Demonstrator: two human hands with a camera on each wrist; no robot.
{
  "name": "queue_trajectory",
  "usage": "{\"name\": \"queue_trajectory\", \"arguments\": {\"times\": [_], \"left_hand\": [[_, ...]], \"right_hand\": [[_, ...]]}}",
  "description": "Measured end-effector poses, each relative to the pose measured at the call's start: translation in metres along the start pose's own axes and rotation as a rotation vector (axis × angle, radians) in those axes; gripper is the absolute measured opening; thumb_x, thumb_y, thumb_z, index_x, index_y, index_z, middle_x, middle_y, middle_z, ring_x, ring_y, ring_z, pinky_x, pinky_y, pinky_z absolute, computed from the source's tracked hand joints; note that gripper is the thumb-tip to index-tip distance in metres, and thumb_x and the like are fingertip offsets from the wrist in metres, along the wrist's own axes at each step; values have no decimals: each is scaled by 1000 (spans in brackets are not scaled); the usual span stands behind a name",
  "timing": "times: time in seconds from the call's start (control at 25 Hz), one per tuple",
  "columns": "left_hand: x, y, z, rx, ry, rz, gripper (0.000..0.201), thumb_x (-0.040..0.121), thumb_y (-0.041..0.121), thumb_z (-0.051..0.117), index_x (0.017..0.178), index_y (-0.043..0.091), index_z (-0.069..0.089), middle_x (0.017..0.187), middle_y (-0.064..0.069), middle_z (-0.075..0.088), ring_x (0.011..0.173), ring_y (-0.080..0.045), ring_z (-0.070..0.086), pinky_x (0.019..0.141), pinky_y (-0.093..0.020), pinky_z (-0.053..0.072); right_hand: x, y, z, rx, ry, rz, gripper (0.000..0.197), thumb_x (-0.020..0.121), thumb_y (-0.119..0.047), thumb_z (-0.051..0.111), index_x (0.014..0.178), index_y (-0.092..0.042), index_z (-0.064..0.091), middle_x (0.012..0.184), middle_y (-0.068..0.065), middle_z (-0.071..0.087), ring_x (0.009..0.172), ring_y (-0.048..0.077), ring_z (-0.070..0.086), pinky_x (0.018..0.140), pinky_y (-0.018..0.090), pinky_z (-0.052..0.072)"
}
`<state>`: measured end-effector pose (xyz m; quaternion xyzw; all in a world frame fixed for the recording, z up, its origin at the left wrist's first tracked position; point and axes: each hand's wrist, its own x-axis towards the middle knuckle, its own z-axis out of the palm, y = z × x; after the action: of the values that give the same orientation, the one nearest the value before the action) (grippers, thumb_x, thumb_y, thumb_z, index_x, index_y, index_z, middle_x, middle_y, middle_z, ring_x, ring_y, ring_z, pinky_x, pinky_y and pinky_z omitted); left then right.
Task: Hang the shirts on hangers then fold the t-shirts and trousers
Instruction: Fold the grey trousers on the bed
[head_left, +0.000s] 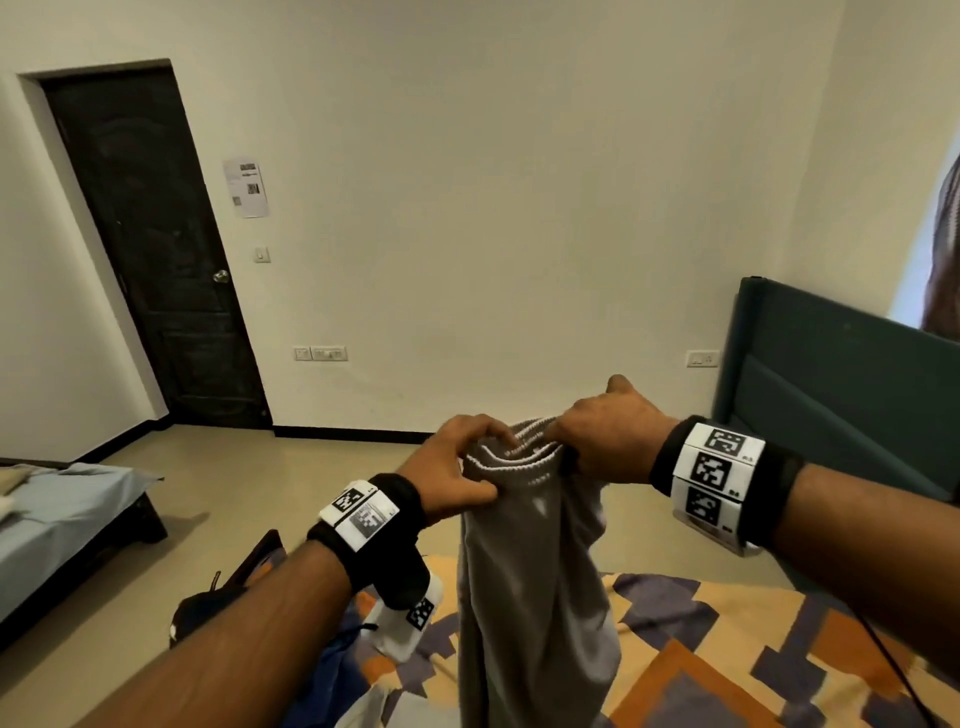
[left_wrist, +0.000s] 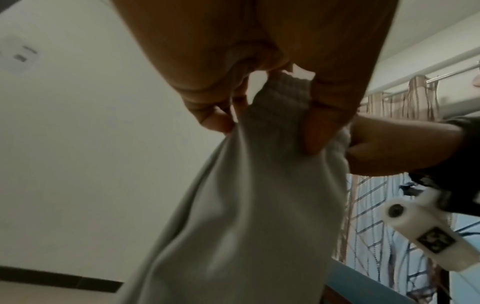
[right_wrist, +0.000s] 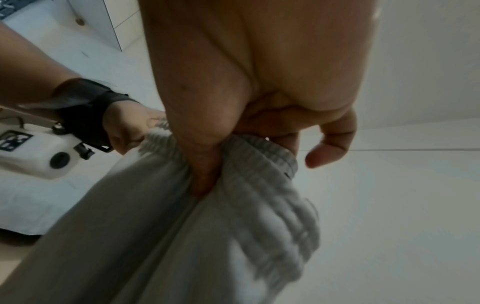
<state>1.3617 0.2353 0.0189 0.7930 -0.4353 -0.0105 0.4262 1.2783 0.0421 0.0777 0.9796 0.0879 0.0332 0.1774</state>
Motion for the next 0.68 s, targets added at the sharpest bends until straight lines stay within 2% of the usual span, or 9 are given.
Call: {"name": "queue_trajectory", "arguments": {"times": [0.12, 0.2, 0.24, 0.28, 0.36, 0.44, 0.52, 0.6, 0.68], "left_hand": [[1, 6, 19, -116, -5, -13, 26, 63, 23, 84, 85, 27, 70, 95, 4, 67, 89, -5, 61, 79, -16, 48], [6, 6, 13, -109, 56, -12, 21, 64, 21, 84, 82, 18, 74, 86, 0, 70, 85, -9, 64, 76, -20, 49], [7, 4, 5, -51, 90, -20, 23, 63, 22, 86, 81, 17, 73, 83, 0, 71, 82, -9, 64, 75, -21, 50], [8, 3, -4, 40, 109, -26, 25, 62, 22, 88, 81, 18, 72, 81, 3, 70, 79, -7, 63, 73, -20, 49], [11, 0, -21, 217, 66, 0, 26, 63, 22, 87, 82, 19, 70, 76, 10, 66, 73, 1, 58, 69, -14, 44], [14, -2, -31, 324, -8, 20, 24, 65, 27, 86, 79, 18, 69, 68, 14, 60, 67, 4, 54, 63, -10, 40], [15, -6, -39, 361, -57, 14, 26, 65, 31, 86, 77, 16, 68, 61, 15, 56, 63, 4, 51, 59, -9, 37], [16, -11, -45, 381, -85, 23, 27, 67, 30, 85, 79, 13, 68, 60, 16, 53, 63, 4, 50, 59, -8, 35], [18, -12, -53, 415, -94, 36, 27, 68, 27, 84, 81, 11, 68, 64, 16, 52, 65, 1, 50, 60, -7, 34]], "right_hand": [[5, 8, 10, 8, 73, -61, 15, 90, -23, 49, 100, -29, 59, 102, -6, 64, 98, 18, 60, 91, 39, 33], [2, 21, 16, 130, 97, -116, 9, 89, -35, 57, 87, -26, 59, 93, -6, 65, 94, 14, 57, 92, 35, 26], [-2, 28, 17, 264, 67, -133, 22, 87, -44, 61, 87, -22, 61, 89, -5, 66, 89, 13, 57, 92, 32, 26], [-7, 33, 17, 442, 18, -133, 32, 83, -50, 65, 89, -19, 63, 87, -3, 67, 85, 12, 58, 93, 30, 32], [-16, 30, 13, 723, -79, -151, 39, 78, -50, 72, 100, -18, 66, 93, -2, 68, 86, 10, 62, 84, 32, 51], [-17, 23, 10, 580, -163, -214, 43, 80, -46, 71, 114, -23, 61, 107, -5, 64, 98, 10, 58, 80, 29, 52], [-16, 15, 6, 192, -229, -235, 46, 87, -48, 62, 128, -32, 50, 117, -3, 56, 109, 16, 48, 80, 25, 43], [-13, 18, 1, -67, -185, -202, 43, 93, -52, 50, 131, -34, 43, 118, 0, 54, 110, 20, 46, 85, 27, 34], [-10, 24, -8, -146, -109, -161, 38, 96, -55, 40, 127, -34, 45, 113, -2, 57, 107, 17, 46, 93, 32, 31]]}}
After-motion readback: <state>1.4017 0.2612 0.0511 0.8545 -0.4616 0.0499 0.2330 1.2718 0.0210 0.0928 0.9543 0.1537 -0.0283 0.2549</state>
